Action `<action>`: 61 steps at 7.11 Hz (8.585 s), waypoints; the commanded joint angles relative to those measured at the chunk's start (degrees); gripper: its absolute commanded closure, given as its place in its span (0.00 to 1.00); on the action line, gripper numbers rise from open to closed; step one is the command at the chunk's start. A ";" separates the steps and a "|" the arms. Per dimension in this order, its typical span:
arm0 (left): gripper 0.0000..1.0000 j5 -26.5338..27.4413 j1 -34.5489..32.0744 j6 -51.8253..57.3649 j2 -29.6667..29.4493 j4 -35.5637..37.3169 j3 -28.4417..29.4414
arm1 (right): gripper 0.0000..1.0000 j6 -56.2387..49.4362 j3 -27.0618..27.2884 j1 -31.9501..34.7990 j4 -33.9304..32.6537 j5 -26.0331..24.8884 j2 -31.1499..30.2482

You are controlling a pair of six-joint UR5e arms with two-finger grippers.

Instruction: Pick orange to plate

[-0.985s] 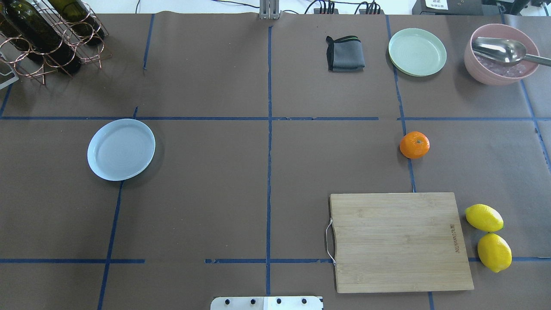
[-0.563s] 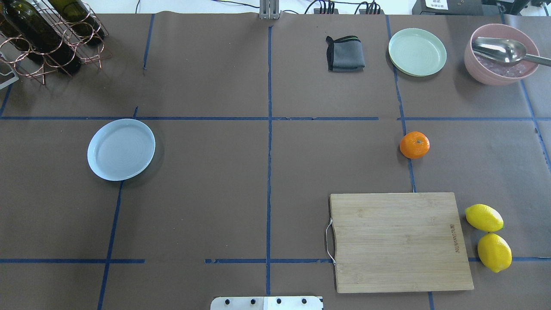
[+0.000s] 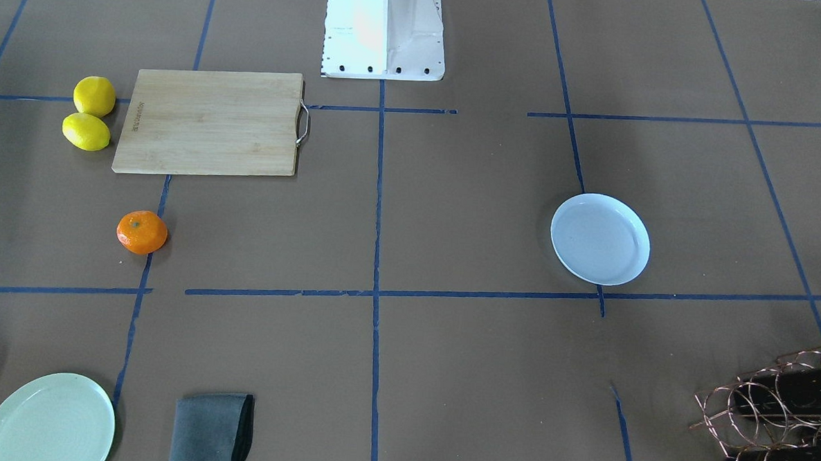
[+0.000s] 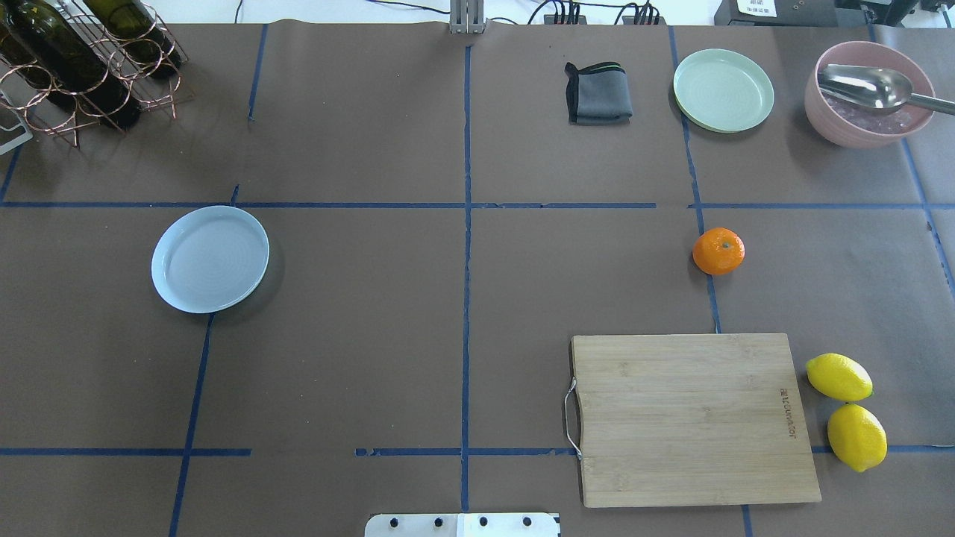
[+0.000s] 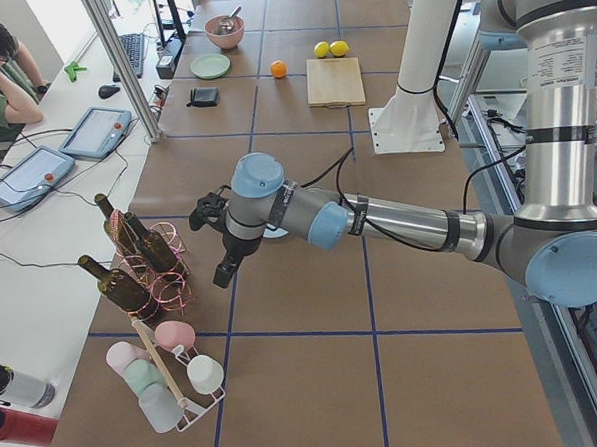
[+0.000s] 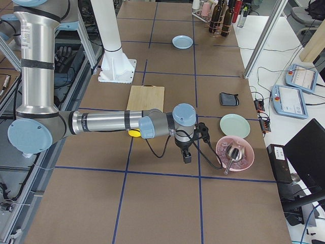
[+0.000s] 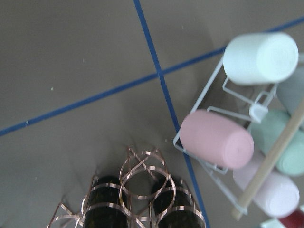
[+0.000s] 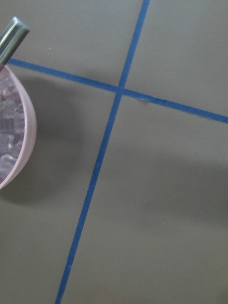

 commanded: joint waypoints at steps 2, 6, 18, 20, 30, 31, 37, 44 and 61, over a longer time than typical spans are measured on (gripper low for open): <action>0.00 -3.37 5.11 -12.58 -0.60 -18.68 1.86 | 0.00 1.83 -0.26 -1.60 6.61 1.80 -0.41; 0.00 17.52 30.21 -42.25 1.25 -28.55 4.15 | 0.00 2.55 -0.53 -2.13 6.61 1.71 -0.50; 1.00 33.88 46.89 -64.75 1.16 -33.93 10.39 | 0.00 2.46 -0.79 -2.04 6.70 1.71 -0.50; 1.00 33.10 46.72 -64.41 1.16 -33.84 7.60 | 0.00 2.55 -0.79 -2.04 6.79 1.71 -0.50; 1.00 37.57 60.15 -85.32 -36.70 -6.42 14.95 | 0.00 2.46 -1.32 -2.04 6.70 1.71 -0.59; 1.00 37.83 60.43 -85.15 -36.54 -6.42 15.31 | 0.00 2.55 -1.41 -2.13 6.70 1.71 -0.59; 0.00 32.61 52.56 -57.38 -29.62 9.23 -1.31 | 0.00 2.37 -1.67 -2.04 6.79 1.71 -0.59; 0.00 1.13 4.04 23.65 -6.34 13.79 8.61 | 0.00 2.37 -1.41 -2.04 6.88 1.80 -0.59; 0.00 -4.79 -3.56 7.32 1.78 22.15 4.95 | 0.00 46.57 2.02 -35.68 14.35 -19.87 12.76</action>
